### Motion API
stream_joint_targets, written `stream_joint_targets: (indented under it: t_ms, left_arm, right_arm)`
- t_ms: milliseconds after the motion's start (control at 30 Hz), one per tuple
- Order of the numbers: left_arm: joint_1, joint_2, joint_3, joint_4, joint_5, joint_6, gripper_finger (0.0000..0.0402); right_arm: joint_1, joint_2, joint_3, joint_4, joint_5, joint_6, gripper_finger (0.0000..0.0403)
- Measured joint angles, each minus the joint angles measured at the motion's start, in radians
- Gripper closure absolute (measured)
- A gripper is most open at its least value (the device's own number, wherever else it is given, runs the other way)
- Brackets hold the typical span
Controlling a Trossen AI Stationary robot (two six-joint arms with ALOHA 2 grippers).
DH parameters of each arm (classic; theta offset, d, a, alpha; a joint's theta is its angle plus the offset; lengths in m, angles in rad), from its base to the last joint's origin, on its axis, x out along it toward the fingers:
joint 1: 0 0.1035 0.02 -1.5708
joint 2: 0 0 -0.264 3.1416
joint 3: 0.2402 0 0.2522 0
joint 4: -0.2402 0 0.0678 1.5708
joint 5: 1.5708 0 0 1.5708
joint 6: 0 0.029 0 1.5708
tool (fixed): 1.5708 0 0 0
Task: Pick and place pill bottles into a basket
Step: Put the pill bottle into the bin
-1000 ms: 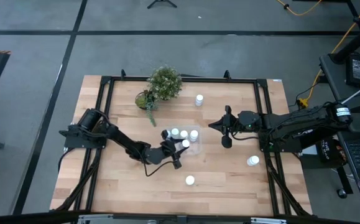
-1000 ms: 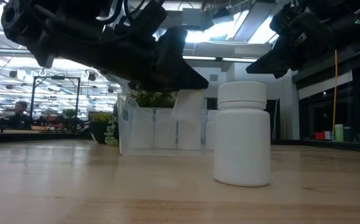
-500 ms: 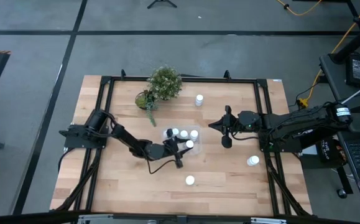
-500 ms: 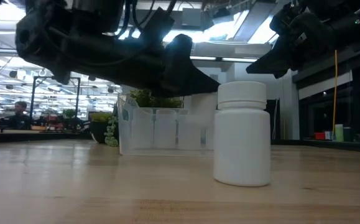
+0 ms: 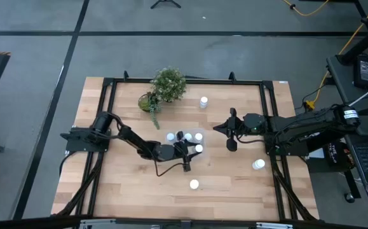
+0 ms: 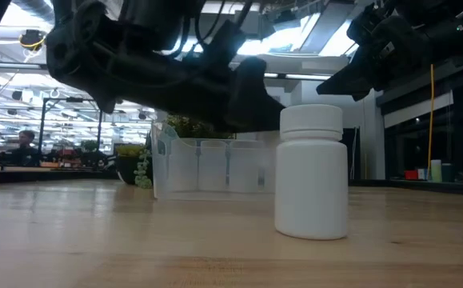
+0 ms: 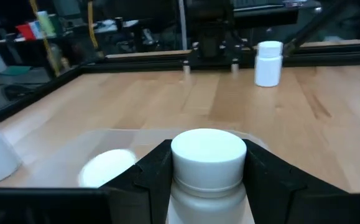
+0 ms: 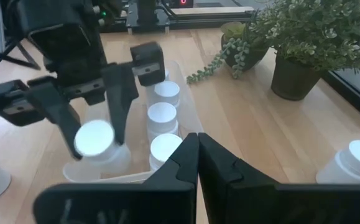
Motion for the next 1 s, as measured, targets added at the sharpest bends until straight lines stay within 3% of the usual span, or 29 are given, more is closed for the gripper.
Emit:
stream_joint_targets:
  t_ms: [1000]
  left_arm:
    - [0.02, 0.014, 0.014, 0.013, -0.004, -0.044, 0.0248]
  right_arm:
    - [0.003, 0.0, 0.0, 0.0, 0.0, -0.001, 0.0391]
